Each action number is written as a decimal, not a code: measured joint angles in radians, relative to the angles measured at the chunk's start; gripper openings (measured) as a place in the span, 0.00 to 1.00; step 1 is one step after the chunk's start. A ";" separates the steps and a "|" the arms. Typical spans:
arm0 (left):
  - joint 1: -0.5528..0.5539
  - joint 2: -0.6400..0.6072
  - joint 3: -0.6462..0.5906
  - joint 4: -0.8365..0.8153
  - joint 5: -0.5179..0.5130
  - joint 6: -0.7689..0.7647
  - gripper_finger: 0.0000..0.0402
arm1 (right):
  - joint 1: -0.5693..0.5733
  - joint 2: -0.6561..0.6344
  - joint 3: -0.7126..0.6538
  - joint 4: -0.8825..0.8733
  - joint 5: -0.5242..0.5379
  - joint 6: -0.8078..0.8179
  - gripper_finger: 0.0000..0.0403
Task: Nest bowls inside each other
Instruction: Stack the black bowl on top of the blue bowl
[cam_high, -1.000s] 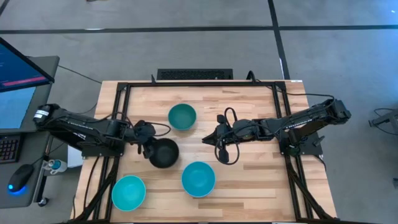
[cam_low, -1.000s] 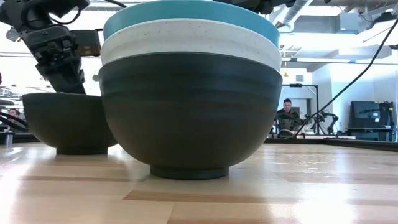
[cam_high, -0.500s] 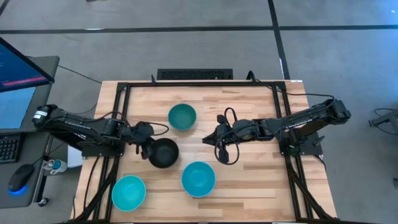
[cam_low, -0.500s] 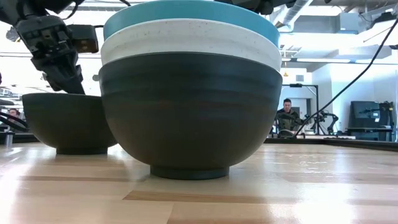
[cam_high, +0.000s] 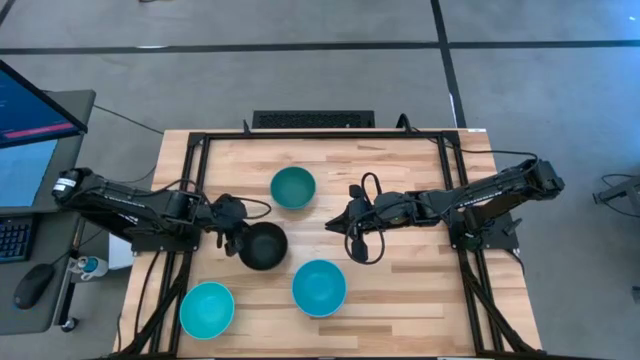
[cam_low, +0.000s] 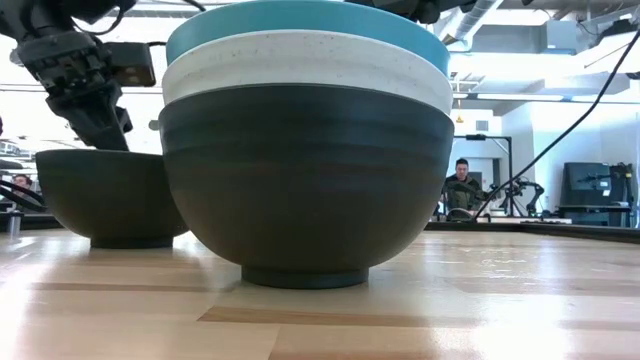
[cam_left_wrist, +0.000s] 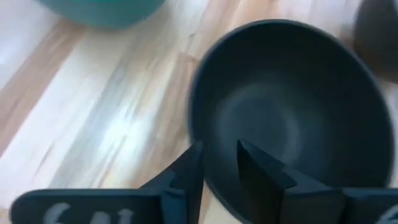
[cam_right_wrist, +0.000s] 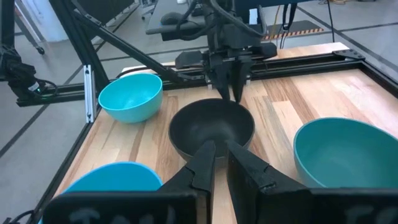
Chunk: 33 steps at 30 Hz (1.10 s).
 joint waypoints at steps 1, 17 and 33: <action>0.000 0.000 0.000 -0.001 -0.010 -0.001 0.23 | 0.000 0.000 0.000 0.000 0.000 0.000 0.15; 0.000 0.042 0.000 -0.045 -0.068 -0.023 0.25 | 0.000 0.000 0.000 0.000 0.000 0.000 0.15; 0.000 0.153 -0.001 0.121 -0.050 0.032 0.02 | 0.000 0.000 0.000 -0.001 0.000 0.000 0.15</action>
